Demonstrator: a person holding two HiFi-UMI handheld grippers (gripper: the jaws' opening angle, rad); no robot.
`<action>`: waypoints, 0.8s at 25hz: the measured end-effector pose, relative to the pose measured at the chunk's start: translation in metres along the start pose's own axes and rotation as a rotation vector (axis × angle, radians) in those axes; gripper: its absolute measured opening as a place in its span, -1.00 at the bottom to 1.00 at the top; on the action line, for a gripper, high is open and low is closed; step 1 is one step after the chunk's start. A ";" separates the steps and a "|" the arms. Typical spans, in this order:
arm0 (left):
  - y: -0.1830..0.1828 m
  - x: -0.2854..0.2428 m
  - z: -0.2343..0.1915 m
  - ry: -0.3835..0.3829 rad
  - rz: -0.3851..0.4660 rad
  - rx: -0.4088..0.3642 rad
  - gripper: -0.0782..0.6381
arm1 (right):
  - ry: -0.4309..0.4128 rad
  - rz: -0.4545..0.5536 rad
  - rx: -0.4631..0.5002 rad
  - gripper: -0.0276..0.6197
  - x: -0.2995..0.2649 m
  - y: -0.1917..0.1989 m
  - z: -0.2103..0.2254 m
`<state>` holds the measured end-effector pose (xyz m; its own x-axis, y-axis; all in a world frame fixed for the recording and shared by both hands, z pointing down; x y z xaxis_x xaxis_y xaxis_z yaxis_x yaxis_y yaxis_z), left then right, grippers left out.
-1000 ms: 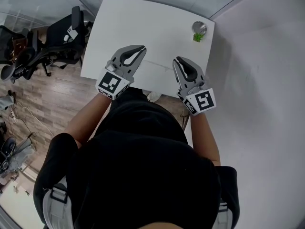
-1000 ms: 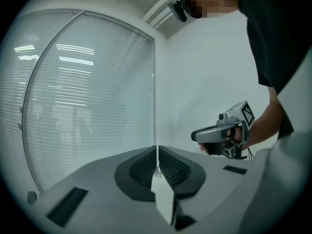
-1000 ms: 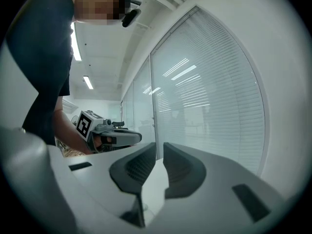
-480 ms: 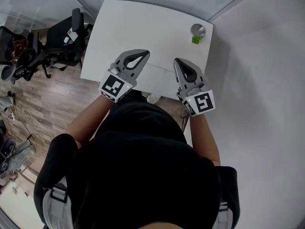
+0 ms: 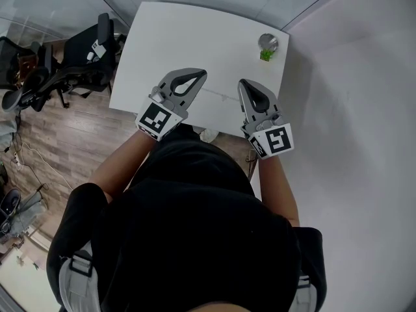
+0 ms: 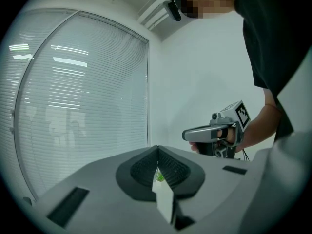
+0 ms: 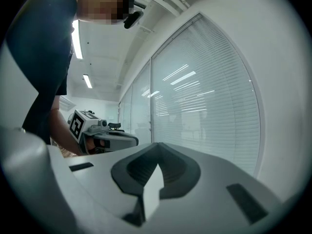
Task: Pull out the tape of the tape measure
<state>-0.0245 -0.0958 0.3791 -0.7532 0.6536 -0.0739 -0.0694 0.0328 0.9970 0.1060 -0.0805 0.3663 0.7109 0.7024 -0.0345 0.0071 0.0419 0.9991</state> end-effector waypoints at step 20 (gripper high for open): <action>-0.006 -0.002 -0.003 -0.041 0.006 -0.019 -0.75 | 0.040 0.010 0.007 -0.91 0.014 -0.003 0.013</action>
<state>-0.0245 -0.0997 0.3730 -0.7265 0.6839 -0.0670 -0.0779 0.0150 0.9968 0.1250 -0.0802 0.3636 0.6824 0.7305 -0.0251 0.0049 0.0298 0.9995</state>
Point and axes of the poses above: the fingertips, and each gripper's own axes: x backward along the fingers, z to its right, y out of its underside, the point moved 3 cm from there along x, backward along the fingers, and after that the axes turned 2 degrees about -y, right-handed, at the moved point
